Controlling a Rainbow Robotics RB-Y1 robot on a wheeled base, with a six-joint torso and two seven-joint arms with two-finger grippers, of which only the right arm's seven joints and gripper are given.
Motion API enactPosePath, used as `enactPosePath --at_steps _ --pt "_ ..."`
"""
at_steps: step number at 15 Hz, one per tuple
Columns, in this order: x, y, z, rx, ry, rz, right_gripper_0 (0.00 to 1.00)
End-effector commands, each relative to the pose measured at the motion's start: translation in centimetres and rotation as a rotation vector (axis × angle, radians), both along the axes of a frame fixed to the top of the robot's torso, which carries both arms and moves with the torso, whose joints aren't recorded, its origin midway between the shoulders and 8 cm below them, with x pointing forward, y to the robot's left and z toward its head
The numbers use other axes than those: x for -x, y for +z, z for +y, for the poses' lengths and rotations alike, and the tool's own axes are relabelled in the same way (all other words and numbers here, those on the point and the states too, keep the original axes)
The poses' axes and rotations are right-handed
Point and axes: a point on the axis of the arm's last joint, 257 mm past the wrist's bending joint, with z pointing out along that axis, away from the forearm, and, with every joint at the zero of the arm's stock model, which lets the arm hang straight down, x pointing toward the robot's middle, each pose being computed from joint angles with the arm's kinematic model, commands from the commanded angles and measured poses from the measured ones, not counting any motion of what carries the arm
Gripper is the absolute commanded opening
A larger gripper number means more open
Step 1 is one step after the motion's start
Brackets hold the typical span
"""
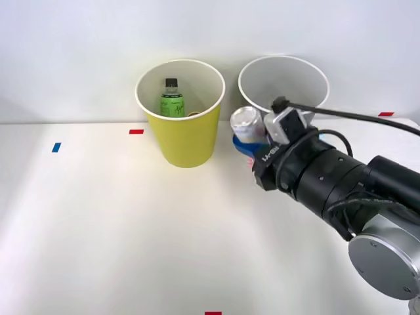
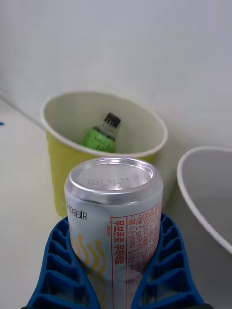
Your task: Put cans in the gray bin, plastic bottles in the light green bin
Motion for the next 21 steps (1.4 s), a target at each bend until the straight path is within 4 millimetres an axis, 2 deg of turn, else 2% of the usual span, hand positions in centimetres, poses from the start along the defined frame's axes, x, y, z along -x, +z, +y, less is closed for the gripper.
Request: enactPosePath --at_steps 1,3,6,7,10,14,15,18,21 --pt "-1.3 4.6 -0.4 -0.102 -0.024 -0.062 0.00" --pt "-2.0 6.5 -0.6 -0.167 -0.031 -0.066 0.00" --pt "-4.4 9.1 -1.1 -0.233 -0.049 -0.083 0.00" --pt "-5.5 9.3 -1.3 -0.249 -0.058 -0.087 0.00" --pt "-10.8 9.8 -2.6 -0.270 -0.113 -0.090 0.00" --pt "-14.6 11.6 -4.7 -0.253 -0.160 -0.107 0.00" --pt "-15.3 11.9 -5.0 -0.245 -0.167 -0.106 0.00" --pt "-17.6 10.9 -6.0 -0.219 -0.198 -0.074 0.00" --pt "-18.3 10.3 -6.0 -0.217 -0.201 -0.054 0.00"
